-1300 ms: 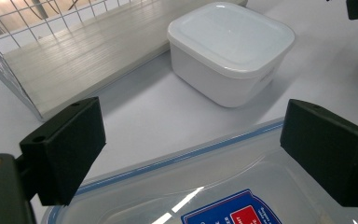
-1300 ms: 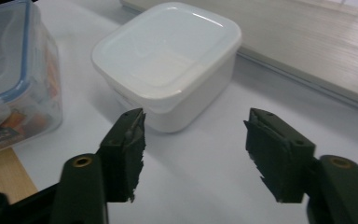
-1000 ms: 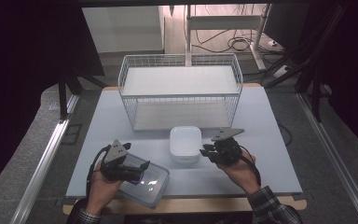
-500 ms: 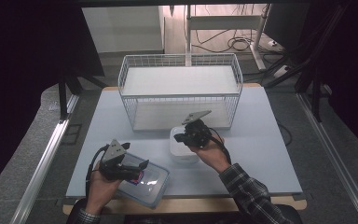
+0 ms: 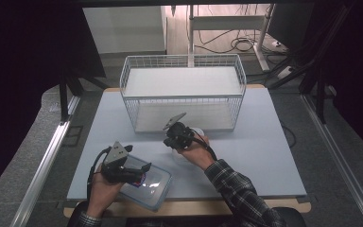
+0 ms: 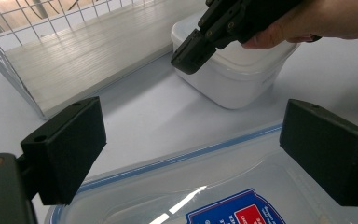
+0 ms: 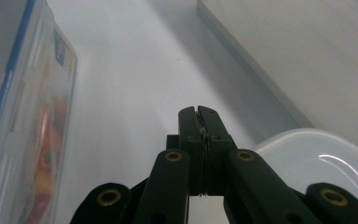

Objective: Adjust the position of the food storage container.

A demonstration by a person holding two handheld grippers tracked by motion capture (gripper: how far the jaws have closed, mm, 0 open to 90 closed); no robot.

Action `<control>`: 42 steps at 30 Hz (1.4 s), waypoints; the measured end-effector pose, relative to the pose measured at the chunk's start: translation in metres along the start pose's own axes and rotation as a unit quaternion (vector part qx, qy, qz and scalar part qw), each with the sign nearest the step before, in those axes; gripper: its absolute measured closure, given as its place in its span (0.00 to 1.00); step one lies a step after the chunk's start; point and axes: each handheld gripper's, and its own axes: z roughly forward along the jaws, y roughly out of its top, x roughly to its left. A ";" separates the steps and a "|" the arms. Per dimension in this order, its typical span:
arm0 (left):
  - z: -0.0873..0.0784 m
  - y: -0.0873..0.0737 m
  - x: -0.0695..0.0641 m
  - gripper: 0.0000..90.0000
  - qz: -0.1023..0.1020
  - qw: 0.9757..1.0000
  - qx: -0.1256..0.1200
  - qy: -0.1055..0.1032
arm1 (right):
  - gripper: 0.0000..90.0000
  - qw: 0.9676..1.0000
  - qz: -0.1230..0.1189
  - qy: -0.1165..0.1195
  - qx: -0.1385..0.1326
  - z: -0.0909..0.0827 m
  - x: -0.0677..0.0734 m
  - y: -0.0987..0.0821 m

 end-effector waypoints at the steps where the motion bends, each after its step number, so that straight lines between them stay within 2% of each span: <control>1: 0.000 0.000 0.000 0.08 0.000 1.000 0.000 0.000 | 0.99 1.000 0.007 0.000 -0.001 -0.001 -0.001 -0.001; 3: -0.001 0.000 0.000 0.08 -0.001 1.000 0.000 0.000 | 0.99 1.000 0.003 -0.014 0.003 -0.005 -0.004 -0.004; 9: 0.001 0.000 0.000 0.08 -0.005 1.000 0.007 -0.007 | 0.99 0.999 0.030 -0.024 0.000 -0.020 -0.015 -0.021; 16: 0.001 0.003 -0.004 0.10 -0.002 1.000 0.030 -0.009 | 0.99 0.998 0.050 -0.042 -0.010 -0.048 -0.027 -0.053; 19: 0.000 0.004 -0.005 0.13 -0.006 1.000 0.027 -0.010 | 0.98 0.996 0.065 -0.053 -0.017 -0.061 -0.033 -0.069; 25: -0.004 0.005 -0.005 0.18 -0.001 1.000 0.025 -0.006 | 0.98 0.992 0.093 -0.081 -0.026 -0.086 -0.047 -0.097; 30: -0.004 0.004 -0.003 0.26 -0.011 1.000 0.026 -0.007 | 0.98 0.984 0.133 -0.110 -0.036 -0.106 -0.067 -0.120; 32: -0.005 0.004 -0.001 0.30 -0.018 0.999 0.026 -0.010 | 0.98 0.982 0.141 -0.117 -0.038 -0.110 -0.070 -0.125; 34: -0.008 0.005 0.002 0.37 -0.023 0.999 0.024 -0.007 | 0.97 0.982 0.137 -0.119 -0.045 -0.113 -0.066 -0.126; 38: -0.021 0.004 0.011 0.55 -0.035 0.999 0.016 0.005 | 0.98 0.986 0.123 -0.094 -0.064 -0.115 -0.046 -0.123; 40: -0.027 0.002 0.016 0.63 -0.042 0.999 0.016 0.019 | 0.99 0.988 0.117 -0.073 -0.068 -0.114 -0.035 -0.122; 42: -0.036 -0.002 0.025 0.77 -0.048 0.998 0.021 0.036 | 0.99 0.990 0.110 -0.050 -0.069 -0.111 -0.022 -0.121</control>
